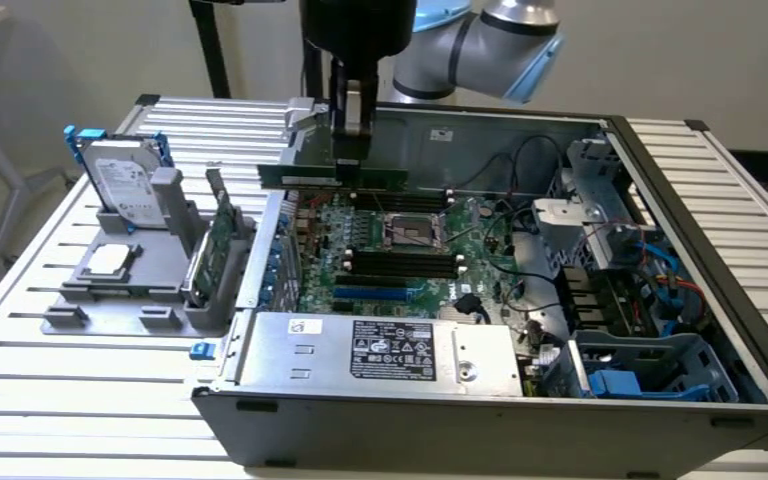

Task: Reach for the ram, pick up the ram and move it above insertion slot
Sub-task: 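Pick up the ram and move it above insertion slot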

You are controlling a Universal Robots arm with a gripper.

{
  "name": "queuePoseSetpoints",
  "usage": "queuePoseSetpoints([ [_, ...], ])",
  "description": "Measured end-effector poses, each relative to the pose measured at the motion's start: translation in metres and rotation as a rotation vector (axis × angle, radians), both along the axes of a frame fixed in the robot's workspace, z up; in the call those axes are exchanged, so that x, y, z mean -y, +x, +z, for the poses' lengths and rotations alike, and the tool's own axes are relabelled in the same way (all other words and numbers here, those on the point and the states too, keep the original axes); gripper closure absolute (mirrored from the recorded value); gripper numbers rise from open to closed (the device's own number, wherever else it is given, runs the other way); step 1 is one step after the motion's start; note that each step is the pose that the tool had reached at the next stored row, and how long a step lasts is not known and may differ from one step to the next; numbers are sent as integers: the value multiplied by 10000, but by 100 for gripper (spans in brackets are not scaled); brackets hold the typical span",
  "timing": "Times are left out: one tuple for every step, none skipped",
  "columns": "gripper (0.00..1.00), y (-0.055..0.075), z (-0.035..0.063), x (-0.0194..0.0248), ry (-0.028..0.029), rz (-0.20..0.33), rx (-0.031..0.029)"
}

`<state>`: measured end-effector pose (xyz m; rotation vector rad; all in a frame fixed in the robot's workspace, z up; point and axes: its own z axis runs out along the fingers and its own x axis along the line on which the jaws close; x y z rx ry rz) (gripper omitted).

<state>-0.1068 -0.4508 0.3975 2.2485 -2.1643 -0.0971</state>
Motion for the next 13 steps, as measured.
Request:
queuePoseSetpoints([
  [87, 39, -11, -19, 1, 1, 0],
  [87, 72, -22, -43, 1, 1, 0],
  [87, 102, -33, -71, 1, 1, -1],
  [87, 129, -43, -100, 0, 1, -1],
  [87, 154, -54, -128, 2, 0, 0],
  [87, 179, -63, -157, 2, 1, 0],
  [87, 203, -72, -186, 0, 1, -1],
  [87, 226, -82, -216, 1, 1, 0],
  [87, 249, -90, -246, 1, 0, -1],
  [87, 272, -100, -276, 1, 1, 0],
  [87, 297, -109, -307, 1, 0, 0],
  [87, 322, -120, -338, 1, 0, 0],
  [87, 348, -130, -369, 1, 1, -1],
])
